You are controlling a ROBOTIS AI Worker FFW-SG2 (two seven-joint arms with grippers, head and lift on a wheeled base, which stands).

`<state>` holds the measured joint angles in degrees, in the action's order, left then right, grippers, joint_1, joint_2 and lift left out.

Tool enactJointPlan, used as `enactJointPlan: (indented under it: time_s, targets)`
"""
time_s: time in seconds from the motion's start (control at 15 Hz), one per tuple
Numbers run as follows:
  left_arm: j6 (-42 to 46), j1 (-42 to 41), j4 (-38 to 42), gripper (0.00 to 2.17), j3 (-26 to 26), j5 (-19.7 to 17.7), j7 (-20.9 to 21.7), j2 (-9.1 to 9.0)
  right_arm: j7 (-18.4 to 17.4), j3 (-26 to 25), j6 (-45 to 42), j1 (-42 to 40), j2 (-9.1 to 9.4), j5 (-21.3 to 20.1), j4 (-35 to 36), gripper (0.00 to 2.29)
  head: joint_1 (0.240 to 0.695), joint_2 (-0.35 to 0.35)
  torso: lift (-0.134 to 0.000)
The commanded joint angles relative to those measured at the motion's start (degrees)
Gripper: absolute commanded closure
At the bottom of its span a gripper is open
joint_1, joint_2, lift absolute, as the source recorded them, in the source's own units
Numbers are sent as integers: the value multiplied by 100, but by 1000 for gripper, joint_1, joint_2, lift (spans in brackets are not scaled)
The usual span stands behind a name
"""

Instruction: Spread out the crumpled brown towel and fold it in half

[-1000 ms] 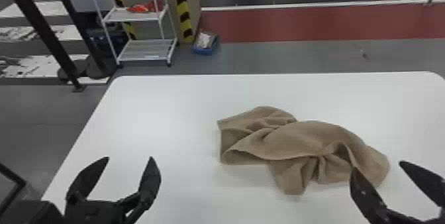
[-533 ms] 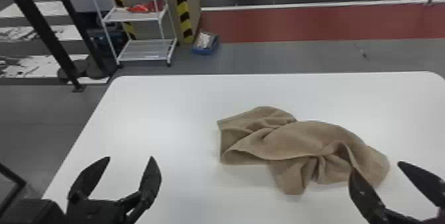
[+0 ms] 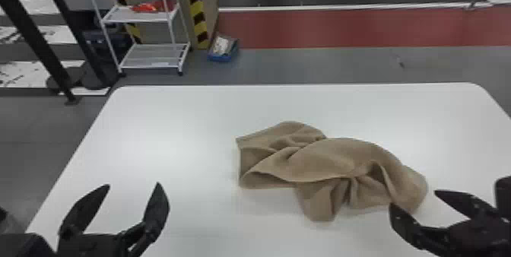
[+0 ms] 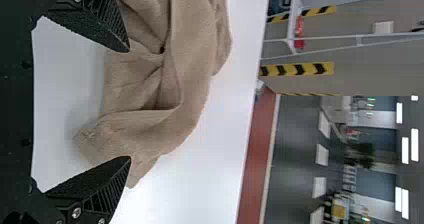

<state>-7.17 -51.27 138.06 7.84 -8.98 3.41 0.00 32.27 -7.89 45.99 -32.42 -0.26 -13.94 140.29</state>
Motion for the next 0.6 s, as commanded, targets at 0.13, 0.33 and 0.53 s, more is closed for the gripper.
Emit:
enactJointPlan:
  time_s: [0.13,0.33,0.53]
  targets:
    - [0,30,-60,87,60,-69,-7,-15,1079,-257,1831,992,31,-1190,122,157,695,37,-125]
    - [-18,56,-121,87,25,-69,-7,-15,1422,-134,2481,1607,31,-1805,-80,218,695,-1,-125]
    - [-18,65,-157,87,34,-69,-7,-15,1993,-64,3606,2249,-264,-2069,-441,218,695,-17,-125]
